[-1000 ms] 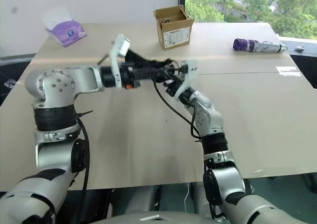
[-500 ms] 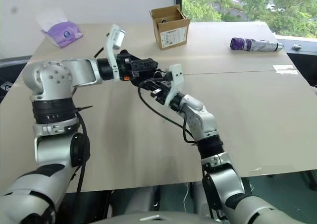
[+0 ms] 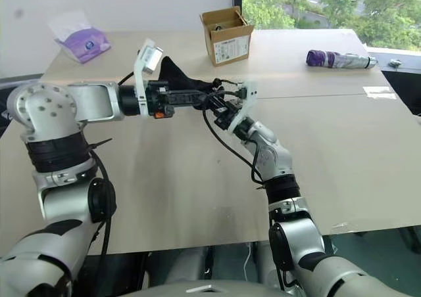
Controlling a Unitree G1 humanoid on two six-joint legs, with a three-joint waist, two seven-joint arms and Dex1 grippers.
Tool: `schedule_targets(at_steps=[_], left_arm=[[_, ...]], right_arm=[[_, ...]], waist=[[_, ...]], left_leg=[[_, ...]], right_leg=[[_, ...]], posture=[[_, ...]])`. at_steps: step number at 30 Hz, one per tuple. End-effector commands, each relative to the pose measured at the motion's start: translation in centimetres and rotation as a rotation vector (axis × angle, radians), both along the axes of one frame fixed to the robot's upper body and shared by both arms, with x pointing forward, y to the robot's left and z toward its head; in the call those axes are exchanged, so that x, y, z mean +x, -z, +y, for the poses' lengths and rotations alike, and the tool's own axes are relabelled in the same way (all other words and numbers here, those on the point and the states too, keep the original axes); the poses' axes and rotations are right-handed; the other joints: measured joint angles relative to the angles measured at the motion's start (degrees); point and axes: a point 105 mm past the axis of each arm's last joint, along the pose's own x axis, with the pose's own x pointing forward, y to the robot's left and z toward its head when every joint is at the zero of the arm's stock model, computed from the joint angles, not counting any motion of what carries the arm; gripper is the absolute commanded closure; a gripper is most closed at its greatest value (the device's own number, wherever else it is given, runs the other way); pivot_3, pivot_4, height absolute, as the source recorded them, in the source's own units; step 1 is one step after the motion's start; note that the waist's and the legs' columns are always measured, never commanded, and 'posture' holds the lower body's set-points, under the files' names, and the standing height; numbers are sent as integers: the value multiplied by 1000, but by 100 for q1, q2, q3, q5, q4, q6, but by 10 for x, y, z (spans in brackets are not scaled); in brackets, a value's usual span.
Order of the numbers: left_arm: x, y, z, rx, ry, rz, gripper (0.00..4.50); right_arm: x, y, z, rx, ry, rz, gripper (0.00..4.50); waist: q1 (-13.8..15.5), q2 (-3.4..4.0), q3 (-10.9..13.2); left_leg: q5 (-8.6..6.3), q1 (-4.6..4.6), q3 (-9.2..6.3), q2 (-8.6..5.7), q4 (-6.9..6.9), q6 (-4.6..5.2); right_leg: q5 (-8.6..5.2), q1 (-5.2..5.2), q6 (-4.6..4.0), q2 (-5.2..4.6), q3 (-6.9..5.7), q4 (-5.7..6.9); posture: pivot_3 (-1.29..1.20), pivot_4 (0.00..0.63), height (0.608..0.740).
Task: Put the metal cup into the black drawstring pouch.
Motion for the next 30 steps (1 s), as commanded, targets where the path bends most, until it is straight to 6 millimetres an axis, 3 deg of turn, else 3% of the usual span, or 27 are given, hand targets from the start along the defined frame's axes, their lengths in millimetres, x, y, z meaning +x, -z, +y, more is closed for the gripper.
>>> schedule_targets(at_steps=[1,5,8,10,16,19,22,25,30], left_arm=[[-2,-18,-2,-51,10,-99,4500],[7,-22,-7,-101,-11,-99,4500],[18,-11,-7,-82,-70,-75,4500],[24,6,-4,-40,-118,-41,4500],[21,57,21,140,-189,-38,4500],[22,63,30,236,-198,-74,4500],[21,58,31,327,-167,-146,4500],[17,52,25,441,-117,-247,4500],[9,42,11,437,-60,-256,4500]], right_arm=[[-29,-14,29,-24,-133,-129,4467],[-48,-4,54,-191,-186,-293,4467],[-48,13,62,-332,-161,-367,4467],[-43,31,57,-417,-137,-364,4467],[-26,83,13,-611,-4,-246,4467],[-24,99,8,-690,27,-235,4467],[-23,99,18,-727,36,-292,4467],[-26,86,35,-688,38,-378,4467],[-31,79,57,-661,11,-473,4467]], waist=[[2,0,0],[7,-1,-1],[17,-2,-1],[24,-3,-2],[13,-4,-3],[24,-7,-5],[32,-9,-6],[29,-10,-5],[21,-9,-3]], left_leg=[[0,0,5,0,0,0],[0,0,9,0,2,0],[0,0,8,0,5,0],[0,0,8,-1,6,0],[0,-3,9,-1,-2,-1],[2,4,13,0,-1,-4],[3,24,10,0,-3,-5],[-2,69,21,0,-17,2],[-3,83,20,2,-28,5]], right_leg=[[0,0,0,0,0,0],[0,1,0,0,0,-1],[0,1,0,0,0,1],[0,2,0,0,-1,0],[0,-3,0,-2,4,-2],[0,-2,0,-1,8,2],[1,19,-2,2,6,4],[0,58,-2,2,13,-3],[0,66,-3,5,14,-6]], posture=[[0,150,740],[0,150,740],[0,150,740],[0,150,740],[0,150,740],[0,150,740],[0,150,740],[0,150,740],[0,150,740]])
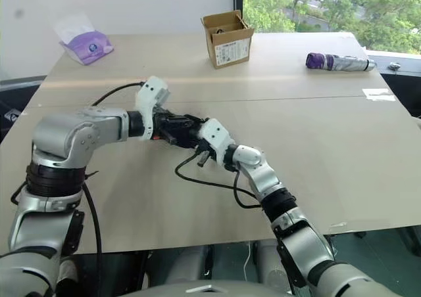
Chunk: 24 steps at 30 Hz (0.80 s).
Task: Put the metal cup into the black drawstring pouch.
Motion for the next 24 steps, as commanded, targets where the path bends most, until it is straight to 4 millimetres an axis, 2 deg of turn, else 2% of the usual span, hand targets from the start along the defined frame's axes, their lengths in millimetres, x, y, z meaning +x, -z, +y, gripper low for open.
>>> schedule_targets(at_steps=[1,4,7,9,12,13,15,19,20,22,24], left_arm=[[-9,-23,-14,-19,70,-54,4500],[-17,-24,-17,-49,85,6,4500],[-23,-20,-12,-59,68,70,4500],[-28,-16,-7,-56,57,94,4500],[-33,-16,-2,-74,37,112,4500],[-34,-18,-2,-89,34,114,4500],[-34,-24,-4,-122,36,108,4500],[-26,-38,-6,-191,6,90,4500],[-24,-42,-6,-211,2,83,4500],[-28,-46,-8,-214,29,83,4500],[-30,-48,-10,-220,46,79,4500]], right_arm=[[-3,-5,15,3,-44,-63,4467],[4,0,21,-56,-10,-140,4467],[23,-12,16,-82,121,-289,4467],[28,-27,15,-34,163,-357,4467],[30,-46,18,296,159,-53,4467],[29,-49,18,355,132,-1,4467],[22,-50,23,327,70,-44,4467],[4,-44,40,96,-37,-307,4467],[2,-48,44,128,-46,-283,4467],[16,-66,41,377,22,-14,4467],[18,-70,42,395,27,4,4467]], waist=[[-9,0,0],[-20,0,1],[-32,0,3],[-31,0,3],[-20,0,5],[-9,-2,4],[-12,-3,4],[-35,-2,4],[-40,-2,5],[-32,0,6],[-15,-2,4]], left_leg=[[0,0,1,0,0,0],[0,1,0,0,0,0],[4,1,1,3,-1,-7],[5,1,-1,4,-3,-9],[6,1,0,4,-9,-10],[6,0,-1,5,-11,-10],[6,0,-5,5,-9,-10],[5,4,-3,6,-9,-9],[5,5,-2,6,-10,-9],[7,5,-1,8,-11,-12],[8,5,-6,8,-11,-14]], right_leg=[[0,0,0,0,1,0],[0,0,0,0,0,0],[0,-3,0,4,1,2],[0,-4,0,4,1,1],[0,-5,-1,3,2,-2],[0,-3,-1,1,1,-5],[0,2,-1,1,-3,-6],[0,0,-1,5,-2,-2],[0,-2,-1,6,0,0],[0,-3,-1,7,0,0],[0,0,-1,4,-3,-2]], posture=[[0,150,740],[0,150,740],[0,150,740],[0,150,740],[0,150,740],[0,150,740],[0,150,740],[0,150,740],[0,150,740],[0,150,740],[0,150,740]])
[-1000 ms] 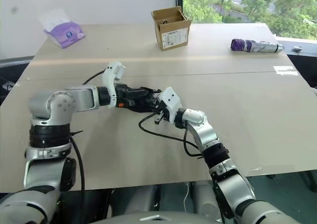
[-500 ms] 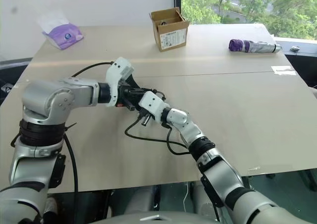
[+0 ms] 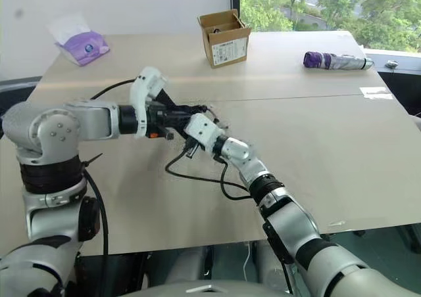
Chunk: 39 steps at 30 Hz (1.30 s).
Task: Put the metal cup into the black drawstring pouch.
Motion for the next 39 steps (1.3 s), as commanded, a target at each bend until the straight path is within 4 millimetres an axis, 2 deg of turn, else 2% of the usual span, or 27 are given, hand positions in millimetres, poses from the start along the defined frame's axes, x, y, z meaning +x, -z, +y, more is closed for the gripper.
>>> schedule_targets(at_steps=[1,4,7,10,14,16,20,24,25,26,27,32,35,36,37,39], left_arm=[[-8,-19,-10,-58,73,-60,4500],[-5,-21,-18,-100,76,-58,4500],[-2,-20,-22,-136,67,-42,4500],[-1,-25,-26,-207,78,-32,4500],[-3,-31,-29,-270,88,-36,4500],[-5,-32,-28,-291,96,-36,4500],[0,-24,-10,-305,9,-11,4500],[13,-5,17,-237,-124,1,4500],[19,-4,22,-235,-150,-11,4500],[25,-5,25,-233,-166,-28,4500],[30,-7,27,-225,-167,-47,4500],[42,-16,21,-187,-115,-118,4500],[45,-19,17,-168,-89,-140,4500],[46,-20,16,-158,-86,-148,4500],[45,-22,14,-147,-72,-159,4500],[44,-28,10,-150,-51,-177,4500]], right_arm=[[-19,-39,49,145,-98,9,4467],[-47,-35,69,-43,-213,-237,4467],[-62,-38,80,-80,-260,-349,4467],[-50,-46,77,12,-206,-246,4467],[-52,-27,80,-170,-219,-356,4467],[-43,-21,78,-190,-174,-310,4467],[-20,-12,55,-175,-89,-161,4467],[-15,4,28,-279,-89,-164,3157],[-12,2,17,-280,-55,-157,2572],[-11,-1,7,-281,-41,-143,2291],[-13,-6,-6,-280,-28,-122,1817],[-43,-19,-50,-282,-59,18,1817],[-60,-29,-53,-175,-116,123,1817],[-63,-31,-53,-154,-124,141,1291],[-61,-31,-55,-161,-80,125,984],[-46,-34,-62,-130,59,135,92]], waist=[[1,-2,-1],[-14,-1,0],[-12,0,0],[10,-2,-1],[-7,-3,-1],[-11,-3,-1],[-2,-3,-1],[-6,-3,-2],[-6,-2,-2],[25,-1,-1],[54,-1,0],[180,-5,-3],[150,-3,-2],[133,-2,-1],[120,-1,0],[110,-1,-1]], left_leg=[[0,-1,-5,0,1,0],[0,0,-12,-2,0,0],[0,0,-1,-1,-7,-1],[2,-1,3,-1,-8,-5],[3,-1,-18,-2,-2,-5],[3,1,-21,-1,-5,-6],[4,-1,-25,-2,-13,-7],[4,-1,-23,-4,-11,-7],[4,-1,-25,-4,-14,-7],[4,1,-24,-4,-15,-7],[7,-5,-24,-6,-18,-12],[8,-20,-24,-11,-10,-14],[7,-15,-14,-10,-11,-12],[7,-13,-10,-8,-13,-11],[6,-9,-3,-6,-14,-10],[3,-5,2,-1,-15,-4]], right_leg=[[0,0,0,-1,0,-1],[0,-3,0,-1,4,-1],[0,-9,0,0,7,1],[0,-8,0,-1,5,1],[0,-5,0,-4,6,1],[0,-8,0,-3,8,2],[0,-9,0,-4,5,-1],[0,-9,0,-5,6,0],[0,-9,0,-4,5,0],[0,-10,-1,-4,6,1],[0,-11,-1,-5,-2,-1],[0,-11,-1,-7,-20,-5],[-1,-10,-2,-6,-15,-5],[-2,-10,-2,-4,-11,-5],[-2,-11,-2,-2,-5,-1],[-2,-12,-2,2,-1,1]], posture=[[0,150,740],[0,150,740],[0,150,740],[0,150,740],[0,150,740],[0,150,740],[0,150,740],[0,150,740],[0,150,740],[0,150,740],[0,150,740],[0,150,740],[0,150,740],[0,150,740],[0,150,740],[0,150,740]])
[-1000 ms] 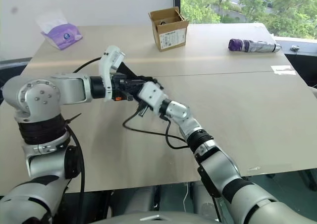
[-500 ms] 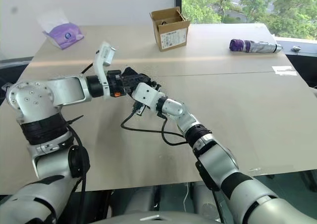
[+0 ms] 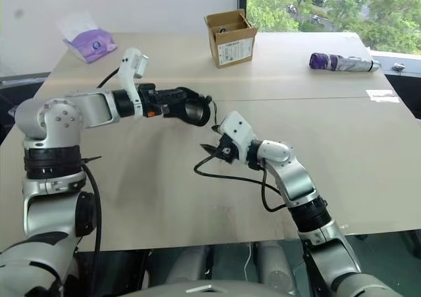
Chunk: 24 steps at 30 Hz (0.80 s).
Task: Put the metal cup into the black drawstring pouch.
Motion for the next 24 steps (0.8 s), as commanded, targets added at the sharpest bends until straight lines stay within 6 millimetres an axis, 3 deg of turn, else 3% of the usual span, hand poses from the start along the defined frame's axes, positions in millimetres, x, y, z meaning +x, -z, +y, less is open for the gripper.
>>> schedule_targets(at_steps=[1,5,11,14,19,20,21,23,24], left_arm=[[-3,-23,-5,2,41,-83,4500],[-9,-30,-1,40,52,-104,4500],[-13,-32,0,63,56,-114,4500],[-16,-35,2,63,47,-117,4500],[-22,-34,6,71,36,-107,4500],[-23,-34,7,70,33,-107,4500],[-23,-34,7,69,31,-106,4500],[-24,-33,9,69,25,-106,4500],[-23,-33,10,71,19,-107,4500]], right_arm=[[17,-19,-9,33,182,-63,24],[55,-8,-28,-51,408,-96,24],[74,-4,-16,-30,422,-81,24],[75,-8,-9,12,399,-84,812],[68,-12,3,61,332,-100,3239],[69,-13,2,70,340,-99,3312],[70,-13,0,75,346,-97,3886],[73,-12,-7,50,375,-111,4397],[74,-11,-10,33,382,-121,4456]], waist=[[0,-1,0],[26,-1,-1],[17,-1,0],[5,-2,0],[6,-1,0],[7,-1,0],[8,-1,0],[9,-1,0],[10,-1,0]], left_leg=[[-3,0,-1,2,0,5],[-1,-3,3,-1,4,1],[4,-5,5,0,-7,-6],[4,-5,8,0,-8,-6],[3,-5,8,0,-8,-6],[3,-5,7,1,-8,-6],[3,-4,6,1,-8,-6],[3,-4,6,1,-8,-6],[4,-4,6,1,-8,-6]], right_leg=[[0,0,0,2,-1,1],[0,-1,0,0,1,-3],[0,-6,0,0,4,-6],[0,-7,0,0,7,-6],[0,-7,0,0,7,-5],[0,-7,0,0,7,-5],[0,-7,0,1,5,-4],[0,-7,0,1,5,-3],[0,-7,0,0,5,-3]], posture=[[0,150,740],[0,150,740],[0,150,740],[0,150,740],[0,150,740],[0,150,740],[0,150,740],[0,150,740],[0,150,740]])
